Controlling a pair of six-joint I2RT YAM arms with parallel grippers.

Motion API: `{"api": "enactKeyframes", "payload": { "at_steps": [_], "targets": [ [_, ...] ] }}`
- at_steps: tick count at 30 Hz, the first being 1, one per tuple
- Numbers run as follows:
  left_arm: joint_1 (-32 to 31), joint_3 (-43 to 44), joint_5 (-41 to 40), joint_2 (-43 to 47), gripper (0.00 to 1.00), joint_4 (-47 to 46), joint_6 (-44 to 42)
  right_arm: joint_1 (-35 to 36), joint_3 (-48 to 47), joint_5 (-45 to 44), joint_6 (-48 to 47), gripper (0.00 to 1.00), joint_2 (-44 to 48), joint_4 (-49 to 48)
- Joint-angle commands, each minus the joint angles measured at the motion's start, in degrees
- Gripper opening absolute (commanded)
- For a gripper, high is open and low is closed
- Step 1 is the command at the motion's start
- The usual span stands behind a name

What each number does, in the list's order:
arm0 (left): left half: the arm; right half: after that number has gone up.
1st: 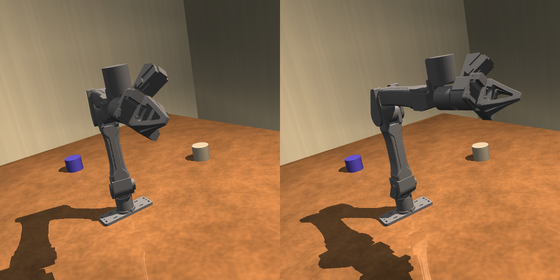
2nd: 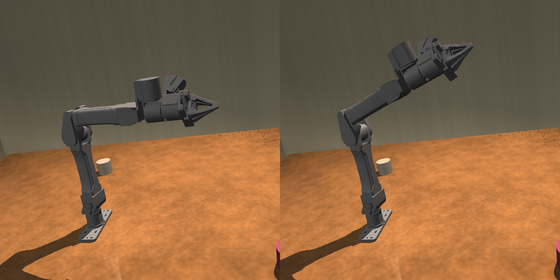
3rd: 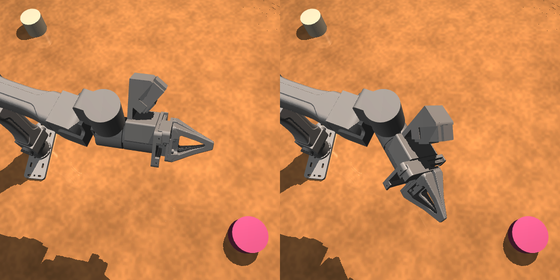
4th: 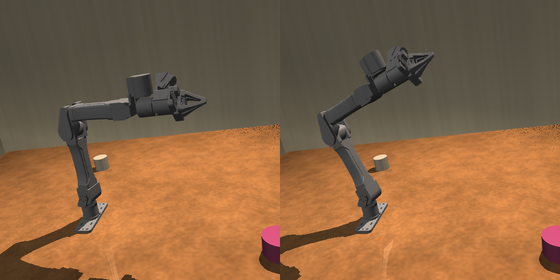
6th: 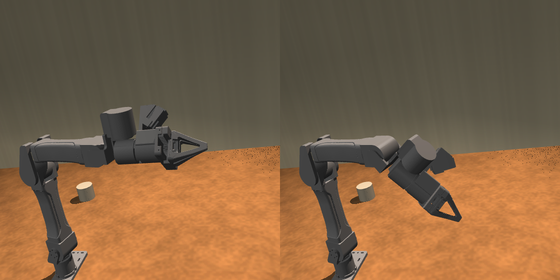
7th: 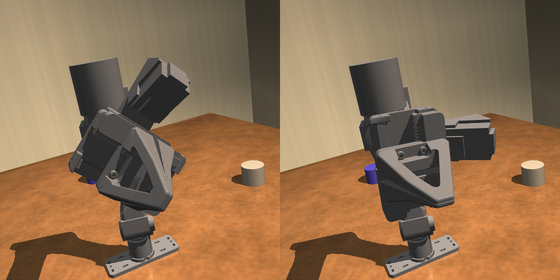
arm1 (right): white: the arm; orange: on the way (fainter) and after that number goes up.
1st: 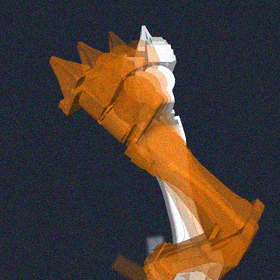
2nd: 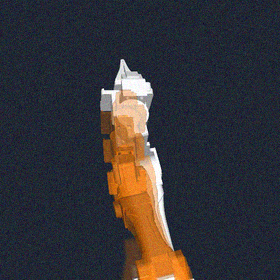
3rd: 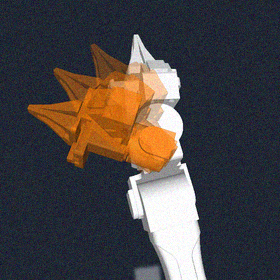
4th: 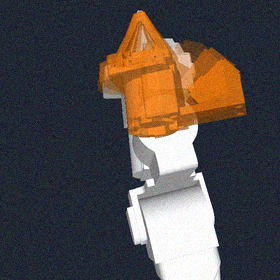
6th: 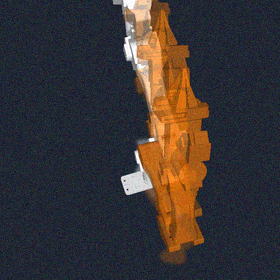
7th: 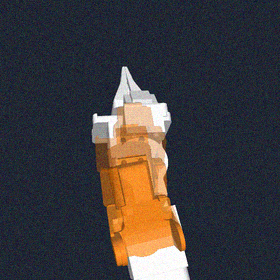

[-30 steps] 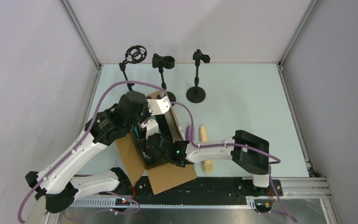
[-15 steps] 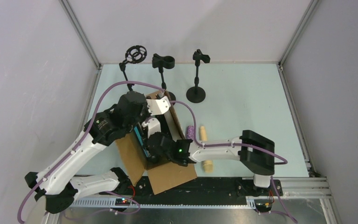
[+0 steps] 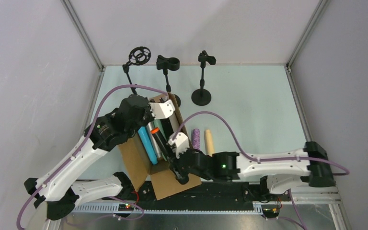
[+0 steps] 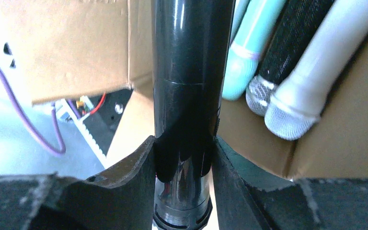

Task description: Attach the microphones to the stand

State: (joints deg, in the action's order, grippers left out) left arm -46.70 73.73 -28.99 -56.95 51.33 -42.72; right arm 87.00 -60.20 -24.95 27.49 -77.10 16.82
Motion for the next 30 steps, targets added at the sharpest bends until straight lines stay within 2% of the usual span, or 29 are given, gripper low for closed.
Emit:
{"api": "enactKeyframes", "payload": {
  "at_steps": [1,7,10,13,16,17,23,25,30],
  "targets": [
    [0.15,0.75,-2.78,1.52,0.00,-4.99,-1.32,3.64,0.84,-3.22,2.94,0.00,7.92,9.49],
    [0.20,0.82,-2.84,1.19,0.00,-4.99,-1.43,8.78,0.91,-10.78,4.51,0.00,22.53,15.07],
    [0.22,0.88,-2.78,0.86,0.00,-4.95,-1.43,8.84,0.89,-15.66,6.78,0.00,31.49,20.16],
    [0.25,0.69,-2.82,0.87,0.00,-5.00,-1.58,5.84,0.95,-20.37,12.52,0.00,35.11,28.11],
    [0.17,0.59,-2.78,0.59,0.00,-4.95,-1.76,-4.46,2.46,-17.43,17.32,0.00,34.80,36.68],
    [0.17,0.72,-2.76,0.41,0.00,-5.00,-1.76,-10.12,3.21,-14.03,17.46,0.00,34.37,37.35],
    [0.16,1.60,-2.60,-0.14,0.00,-4.99,-1.55,-34.77,10.89,0.69,11.26,0.00,28.33,33.29],
    [0.20,1.51,-2.75,-0.02,0.00,-4.94,-1.71,-38.83,12.94,3.73,8.70,0.00,25.40,29.62],
    [0.21,1.52,-2.82,0.25,0.00,-4.95,-1.84,-40.96,16.14,8.29,7.71,0.00,17.28,22.69]
  ]
}}
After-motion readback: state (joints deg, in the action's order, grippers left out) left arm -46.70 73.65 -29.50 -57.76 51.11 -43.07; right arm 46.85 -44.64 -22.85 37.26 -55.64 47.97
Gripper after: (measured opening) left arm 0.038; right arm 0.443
